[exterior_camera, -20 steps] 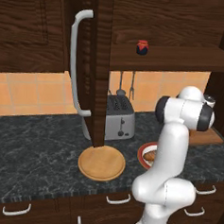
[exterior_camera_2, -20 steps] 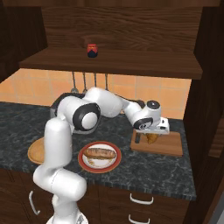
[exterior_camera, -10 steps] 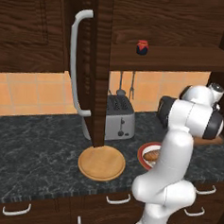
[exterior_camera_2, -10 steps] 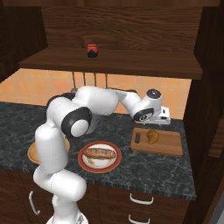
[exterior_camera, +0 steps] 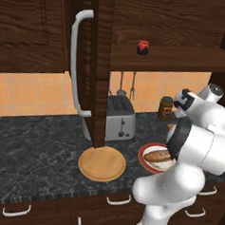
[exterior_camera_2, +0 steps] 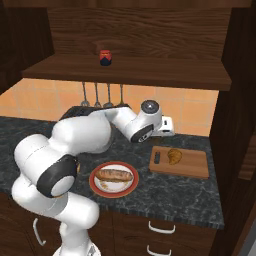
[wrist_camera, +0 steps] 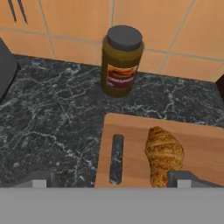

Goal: From the different types of pastries on the counter, select a croissant and place it on the cutting board. Then retrieve a jar of jam from the cabinet and place it alongside the croissant on the cutting board.

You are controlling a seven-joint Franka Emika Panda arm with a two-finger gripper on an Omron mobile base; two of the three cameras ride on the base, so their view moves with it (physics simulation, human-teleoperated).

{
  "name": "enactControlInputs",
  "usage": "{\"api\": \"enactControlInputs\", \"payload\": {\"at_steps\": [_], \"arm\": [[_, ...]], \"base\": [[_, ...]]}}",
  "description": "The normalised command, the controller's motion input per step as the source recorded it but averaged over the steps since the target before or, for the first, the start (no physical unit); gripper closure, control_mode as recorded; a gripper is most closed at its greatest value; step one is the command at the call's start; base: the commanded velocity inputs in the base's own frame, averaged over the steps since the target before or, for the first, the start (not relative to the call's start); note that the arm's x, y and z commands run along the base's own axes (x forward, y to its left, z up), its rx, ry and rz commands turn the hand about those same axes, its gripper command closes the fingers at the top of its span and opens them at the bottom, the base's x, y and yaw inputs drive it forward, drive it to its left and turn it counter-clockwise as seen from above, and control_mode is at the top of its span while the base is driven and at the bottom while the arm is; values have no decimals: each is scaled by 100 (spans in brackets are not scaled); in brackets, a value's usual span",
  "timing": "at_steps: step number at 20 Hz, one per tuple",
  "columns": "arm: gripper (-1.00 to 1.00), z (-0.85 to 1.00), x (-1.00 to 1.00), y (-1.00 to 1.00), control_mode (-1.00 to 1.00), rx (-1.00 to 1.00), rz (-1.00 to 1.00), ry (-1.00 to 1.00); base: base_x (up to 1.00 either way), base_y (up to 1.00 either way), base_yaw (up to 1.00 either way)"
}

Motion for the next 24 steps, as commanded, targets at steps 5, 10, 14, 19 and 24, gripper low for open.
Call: {"api": "enactControlInputs", "payload": {"at_steps": [5, 10, 14, 19, 24], "arm": [[-100, 14, -91, 50, -100, -2, 2, -23], [-100, 60, -69, 53, -100, -6, 0, -18], [-100, 74, -36, 52, -100, -6, 0, 0], [-100, 97, -21, 30, -100, -3, 0, 2], [-100, 99, -24, 15, -100, 0, 0, 0]], "base": [[0, 0, 0], [0, 0, 0], [0, 0, 0], [0, 0, 0], [0, 0, 0]]}}
